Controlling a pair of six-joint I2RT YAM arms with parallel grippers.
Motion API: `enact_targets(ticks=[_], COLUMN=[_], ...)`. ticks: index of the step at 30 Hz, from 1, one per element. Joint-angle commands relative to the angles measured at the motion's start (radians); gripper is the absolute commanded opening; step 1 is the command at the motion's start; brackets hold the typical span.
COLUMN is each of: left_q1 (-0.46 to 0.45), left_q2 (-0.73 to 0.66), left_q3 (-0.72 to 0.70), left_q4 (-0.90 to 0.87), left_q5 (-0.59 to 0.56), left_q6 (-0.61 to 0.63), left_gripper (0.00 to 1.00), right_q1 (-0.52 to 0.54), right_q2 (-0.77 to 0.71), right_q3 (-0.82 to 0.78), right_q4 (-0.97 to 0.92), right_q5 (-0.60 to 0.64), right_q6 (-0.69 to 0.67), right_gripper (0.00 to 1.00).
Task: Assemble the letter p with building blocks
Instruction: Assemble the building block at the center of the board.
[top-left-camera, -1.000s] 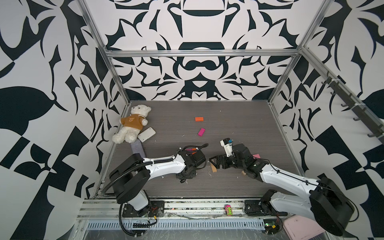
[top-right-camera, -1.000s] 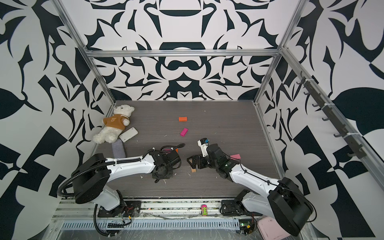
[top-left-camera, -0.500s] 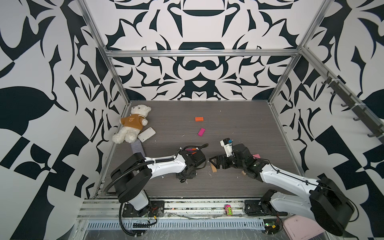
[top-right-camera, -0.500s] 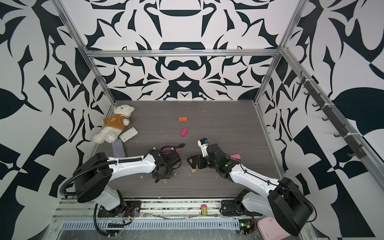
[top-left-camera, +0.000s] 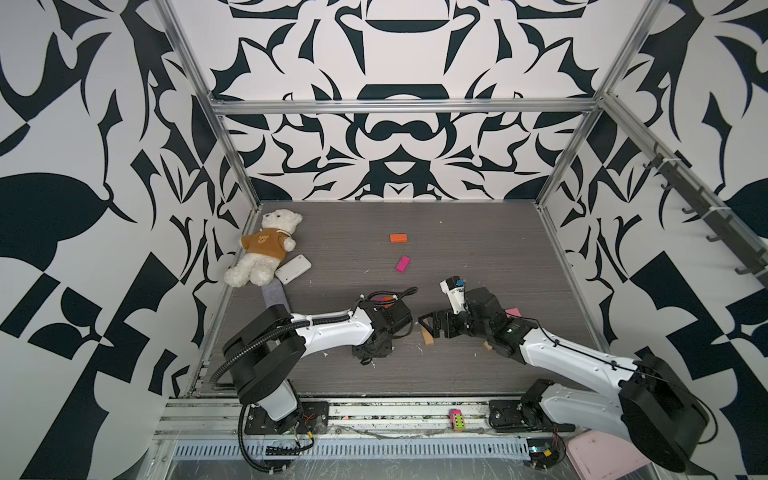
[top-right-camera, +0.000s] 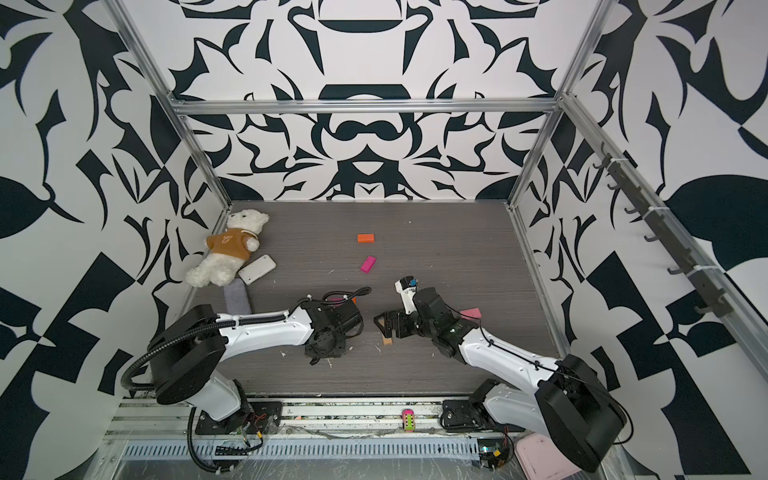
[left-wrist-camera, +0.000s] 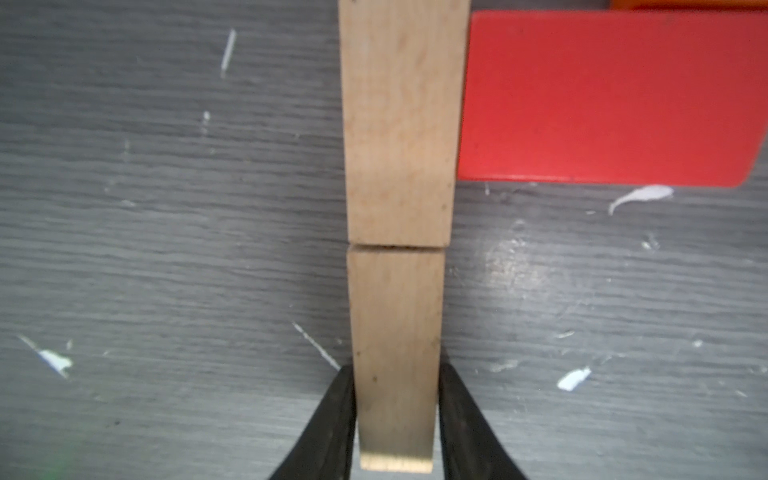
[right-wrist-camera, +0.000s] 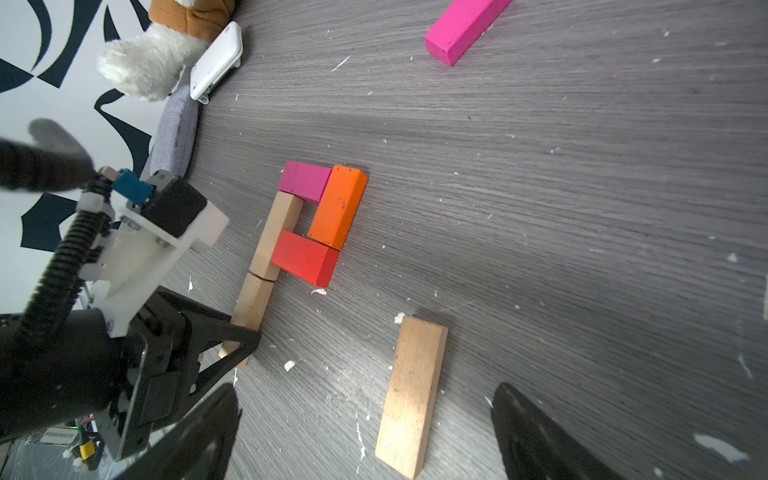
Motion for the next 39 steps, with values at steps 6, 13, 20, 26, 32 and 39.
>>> enact_targets(ticks=[6,13,20,26,32,39], left_q1=[0.006,0.006,0.009,0.013,0.012,0.008], left_q2=[0.04,0.036,0.021,0.01,0.036,0.053], left_q3=[0.019,0.023,0.005,-0.01,0.011,0.02], left_q4=[-0.041,-0.063,-0.077,-0.072,-0.048,-0.033], left_q5=[-0.018,-0.032,-0.045,-0.046,-0.031,-0.018], left_q6=[0.001,-0.013,-0.037,-0.043,-0.01,0.007], left_gripper=[0.35,0.35,0.35,0.35,0.35,0.34], right_q1=[0.006,0.006,0.007,0.011,0.012,0.014], right_q2=[-0.006,-0.001,0.004,0.008,0.01,0.01], right_q3=[0.027,0.029,0.03,0.031,0.033,0.032], right_q4=[0.01,0.01,0.011,0.012,0.012,0.01], right_q5=[-0.001,-0.004,-0.009,-0.007,-0.006,-0.003], right_q6=[-0.011,-0.011,-0.011,-0.012,-0.012,-0.015], right_gripper=[0.97,0.97,0.97,0.97,0.97,0.97])
